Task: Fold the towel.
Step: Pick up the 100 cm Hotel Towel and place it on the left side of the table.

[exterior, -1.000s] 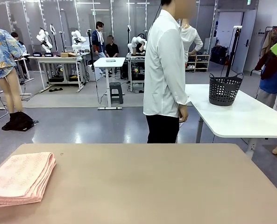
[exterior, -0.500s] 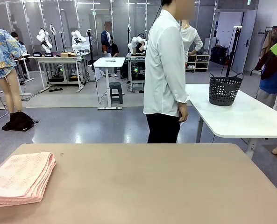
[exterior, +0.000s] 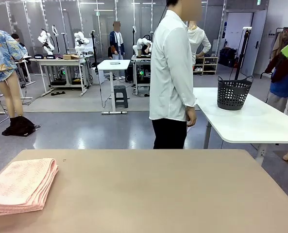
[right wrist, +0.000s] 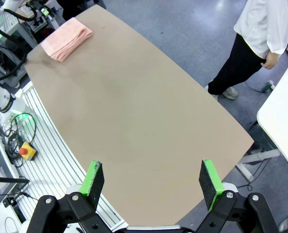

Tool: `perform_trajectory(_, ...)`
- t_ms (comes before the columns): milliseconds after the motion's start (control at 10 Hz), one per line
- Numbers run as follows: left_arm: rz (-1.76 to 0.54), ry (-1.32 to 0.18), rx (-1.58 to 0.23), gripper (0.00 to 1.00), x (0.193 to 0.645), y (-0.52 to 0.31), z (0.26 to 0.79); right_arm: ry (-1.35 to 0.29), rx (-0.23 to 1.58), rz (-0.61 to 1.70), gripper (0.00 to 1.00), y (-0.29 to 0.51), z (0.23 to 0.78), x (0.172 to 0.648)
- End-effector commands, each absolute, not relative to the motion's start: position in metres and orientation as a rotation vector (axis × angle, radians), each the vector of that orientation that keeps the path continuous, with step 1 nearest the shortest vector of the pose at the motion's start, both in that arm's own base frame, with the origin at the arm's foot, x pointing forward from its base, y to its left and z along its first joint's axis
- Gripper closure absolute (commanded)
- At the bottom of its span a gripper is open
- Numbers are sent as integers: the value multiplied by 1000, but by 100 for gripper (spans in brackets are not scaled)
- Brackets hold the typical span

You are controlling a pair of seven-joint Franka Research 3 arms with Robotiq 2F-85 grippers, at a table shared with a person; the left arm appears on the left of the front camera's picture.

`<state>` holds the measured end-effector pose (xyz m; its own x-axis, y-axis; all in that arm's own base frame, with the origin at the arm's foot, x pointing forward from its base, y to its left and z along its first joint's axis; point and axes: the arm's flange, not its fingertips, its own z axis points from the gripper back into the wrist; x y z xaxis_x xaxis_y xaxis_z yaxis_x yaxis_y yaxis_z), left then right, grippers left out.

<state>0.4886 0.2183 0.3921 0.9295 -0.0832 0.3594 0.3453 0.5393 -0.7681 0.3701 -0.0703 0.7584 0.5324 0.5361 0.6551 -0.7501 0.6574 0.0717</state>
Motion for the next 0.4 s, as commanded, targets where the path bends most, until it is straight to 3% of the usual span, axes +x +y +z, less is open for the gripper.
perform_trajectory(0,-260,-299,-966,0,491,221,394,-639,362,787,0,-69,759,370)
perform_trajectory(300,-260,-299,-966,0,491,221,394,-639,362,787,0,-69,759,370)
